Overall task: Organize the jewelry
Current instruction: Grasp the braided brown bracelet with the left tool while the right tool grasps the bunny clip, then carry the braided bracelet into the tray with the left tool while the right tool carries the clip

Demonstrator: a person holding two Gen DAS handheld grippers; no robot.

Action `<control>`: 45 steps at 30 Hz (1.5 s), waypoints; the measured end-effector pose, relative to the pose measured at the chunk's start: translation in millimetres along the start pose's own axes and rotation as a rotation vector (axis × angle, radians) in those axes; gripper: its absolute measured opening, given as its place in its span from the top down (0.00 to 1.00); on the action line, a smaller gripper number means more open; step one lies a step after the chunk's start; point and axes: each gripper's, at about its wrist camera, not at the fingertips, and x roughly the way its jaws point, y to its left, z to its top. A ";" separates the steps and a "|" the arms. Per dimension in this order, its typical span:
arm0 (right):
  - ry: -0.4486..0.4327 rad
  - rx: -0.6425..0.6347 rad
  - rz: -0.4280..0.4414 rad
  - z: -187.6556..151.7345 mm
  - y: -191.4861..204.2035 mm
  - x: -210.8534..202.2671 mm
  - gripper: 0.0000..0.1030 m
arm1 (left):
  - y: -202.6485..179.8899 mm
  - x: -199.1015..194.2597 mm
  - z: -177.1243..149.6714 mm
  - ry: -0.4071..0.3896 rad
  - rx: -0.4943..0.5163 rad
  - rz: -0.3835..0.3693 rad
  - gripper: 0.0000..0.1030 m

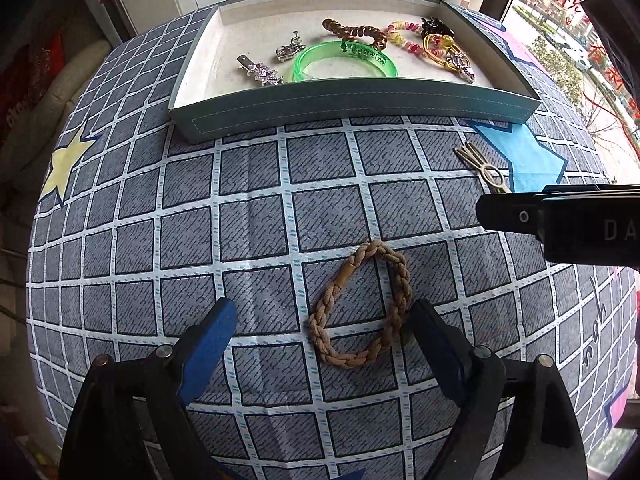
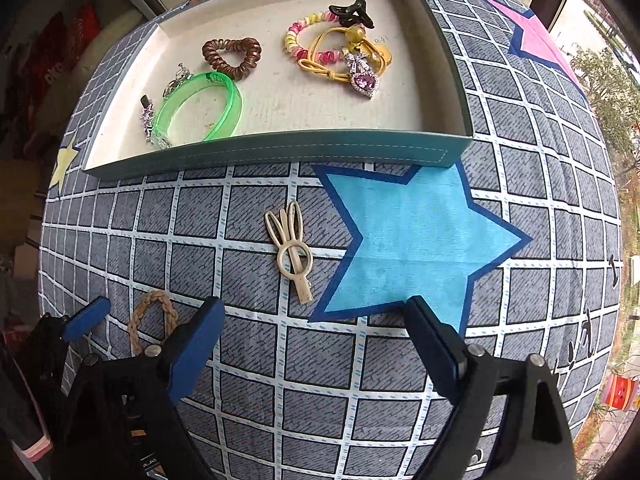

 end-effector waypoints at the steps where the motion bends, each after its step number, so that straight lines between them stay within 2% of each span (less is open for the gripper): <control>1: -0.010 -0.016 -0.021 2.7 4.6 1.8 0.17 | -1.2 -0.9 0.2 -0.005 0.005 -0.003 0.12; 3: -0.019 -0.047 -0.051 6.7 13.5 4.2 0.23 | -5.9 -2.6 1.4 -0.014 0.021 -0.011 0.21; 4: -0.024 -0.059 -0.066 8.3 17.3 4.9 0.28 | -9.2 -3.5 2.5 -0.019 0.031 -0.014 0.29; 5: -0.029 -0.068 -0.080 9.0 19.4 5.3 0.31 | -15.7 -2.3 9.9 -0.025 0.042 -0.017 0.41; 6: -0.031 -0.079 -0.093 10.4 23.7 6.2 0.38 | -18.0 -3.5 10.4 -0.029 0.053 -0.020 0.48; 7: -0.033 -0.091 -0.104 11.3 26.9 6.7 0.47 | -20.7 -5.3 9.7 -0.031 0.065 -0.021 0.65; 8: -0.035 -0.102 -0.119 12.1 29.8 7.2 0.52 | -24.7 -4.6 15.1 -0.026 0.072 -0.028 0.77; 10: -0.040 -0.113 -0.130 12.0 29.8 6.3 0.71 | -24.9 -4.8 18.8 -0.018 0.062 -0.051 0.77; 11: -0.040 -0.109 -0.129 12.0 29.4 6.1 0.77 | -22.2 -5.1 21.3 -0.015 0.050 -0.065 0.77; 12: -0.041 -0.103 -0.126 11.5 28.0 5.7 0.87 | -20.0 -6.1 21.9 -0.016 0.037 -0.073 0.77; 13: -0.042 -0.093 -0.118 10.8 25.6 5.3 0.91 | -15.7 -8.2 21.3 -0.020 0.026 -0.082 0.77; 18: -0.037 0.015 0.019 8.3 -2.9 -0.5 0.91 | 2.7 -17.8 15.9 -0.044 -0.017 -0.122 0.77; 23: -0.047 0.079 0.103 5.3 -17.9 -10.7 0.91 | 20.4 -33.6 13.8 -0.063 -0.051 -0.146 0.77; 26: -0.065 0.082 0.123 -1.6 -19.5 -20.9 0.91 | 33.1 -48.4 7.2 -0.080 -0.058 -0.148 0.77; 33: -0.099 0.085 0.177 -10.8 -23.3 -47.3 0.91 | 36.7 -64.1 23.8 -0.118 -0.052 -0.146 0.77; 45: -0.189 0.090 0.207 22.2 -34.9 -86.6 0.91 | 38.5 -75.0 69.0 -0.188 -0.051 -0.133 0.77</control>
